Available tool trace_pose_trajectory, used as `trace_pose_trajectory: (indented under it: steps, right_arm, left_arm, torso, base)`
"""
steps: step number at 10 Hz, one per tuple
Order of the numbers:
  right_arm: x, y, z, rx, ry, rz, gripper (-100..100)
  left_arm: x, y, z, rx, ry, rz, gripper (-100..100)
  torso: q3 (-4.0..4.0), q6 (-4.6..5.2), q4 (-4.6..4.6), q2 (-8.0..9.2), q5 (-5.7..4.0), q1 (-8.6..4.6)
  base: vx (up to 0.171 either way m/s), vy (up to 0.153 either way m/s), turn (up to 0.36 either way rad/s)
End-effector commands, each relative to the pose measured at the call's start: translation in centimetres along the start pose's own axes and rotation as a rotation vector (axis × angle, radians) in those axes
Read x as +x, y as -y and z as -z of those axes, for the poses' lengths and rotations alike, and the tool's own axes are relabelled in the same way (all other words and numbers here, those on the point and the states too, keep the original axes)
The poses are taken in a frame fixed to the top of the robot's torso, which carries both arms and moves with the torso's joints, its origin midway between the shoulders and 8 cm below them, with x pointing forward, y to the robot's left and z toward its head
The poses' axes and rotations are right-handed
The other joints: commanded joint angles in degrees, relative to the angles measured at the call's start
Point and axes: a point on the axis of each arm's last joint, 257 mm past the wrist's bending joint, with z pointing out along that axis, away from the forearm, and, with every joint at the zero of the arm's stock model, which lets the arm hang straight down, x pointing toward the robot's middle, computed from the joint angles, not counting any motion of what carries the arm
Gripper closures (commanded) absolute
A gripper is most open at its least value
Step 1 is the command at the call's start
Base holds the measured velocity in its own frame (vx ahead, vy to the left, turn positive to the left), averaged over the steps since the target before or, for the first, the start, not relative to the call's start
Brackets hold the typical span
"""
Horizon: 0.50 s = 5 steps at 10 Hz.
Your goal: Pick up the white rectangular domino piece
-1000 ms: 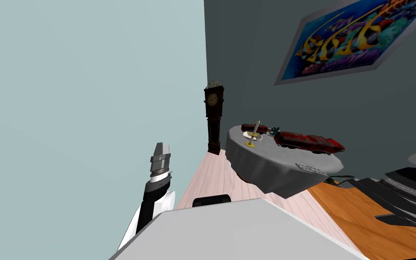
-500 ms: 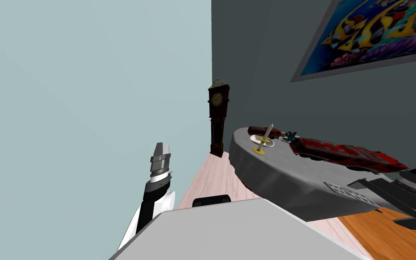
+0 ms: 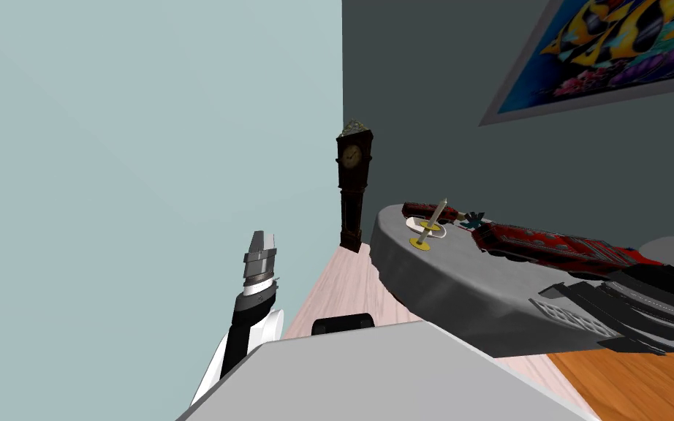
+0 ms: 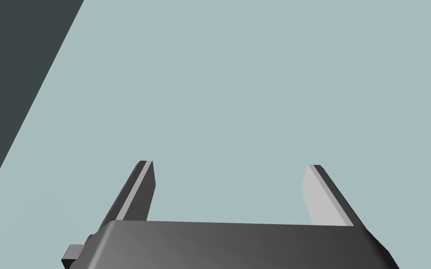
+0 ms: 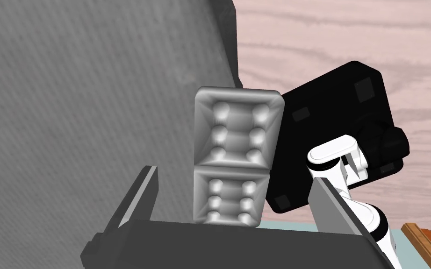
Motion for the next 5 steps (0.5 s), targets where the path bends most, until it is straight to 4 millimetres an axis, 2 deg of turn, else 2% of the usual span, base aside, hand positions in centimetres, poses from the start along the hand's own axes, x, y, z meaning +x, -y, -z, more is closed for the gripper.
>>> trace_pose_trajectory:
  steps: [1, 2, 3, 4, 5]
  right_arm:
    - [-0.3, -0.1, 0.0, -0.013, -0.016, -0.013, -100]
    - [-0.7, -0.2, -0.2, -0.019, -0.009, -0.006, -100]
    - [-2.8, 0.7, -0.9, -0.020, 0.023, 0.004, -100]
    - [-2.2, 0.5, -0.9, -0.031, 0.000, -0.004, -100]
    - [-4.6, 1.5, -1.4, -0.025, 0.039, 0.006, -100]
  left_arm:
    - [0.0, 0.0, 0.0, 0.000, 0.000, 0.000, 0]
    - [0.0, 0.0, 0.0, 0.000, 0.000, 0.000, 0]
    - [0.0, 0.0, 0.0, 0.000, 0.000, 0.000, 0]
    - [0.0, 0.0, 0.0, 0.000, 0.000, 0.000, 0]
    - [0.0, 0.0, 0.0, 0.000, 0.000, 0.000, 0]
  torso:
    - [0.00, 0.00, 0.00, 0.00, 0.00, 0.00]
    - [0.01, 0.02, 0.01, 0.01, 0.04, 0.04]
    - [-0.04, 0.01, -0.01, -0.09, 0.05, 0.12]
    - [-0.05, -0.02, -0.02, -0.10, 0.04, 0.09]
    - [-0.04, 0.01, -0.01, -0.07, 0.05, 0.10]
  base:
    - [-0.079, -0.039, -0.001]
    - [-0.037, -0.018, -0.002]
    - [-0.054, -0.028, -0.015]
    - [-0.061, -0.027, 0.008]
    - [-0.083, -0.041, -0.016]
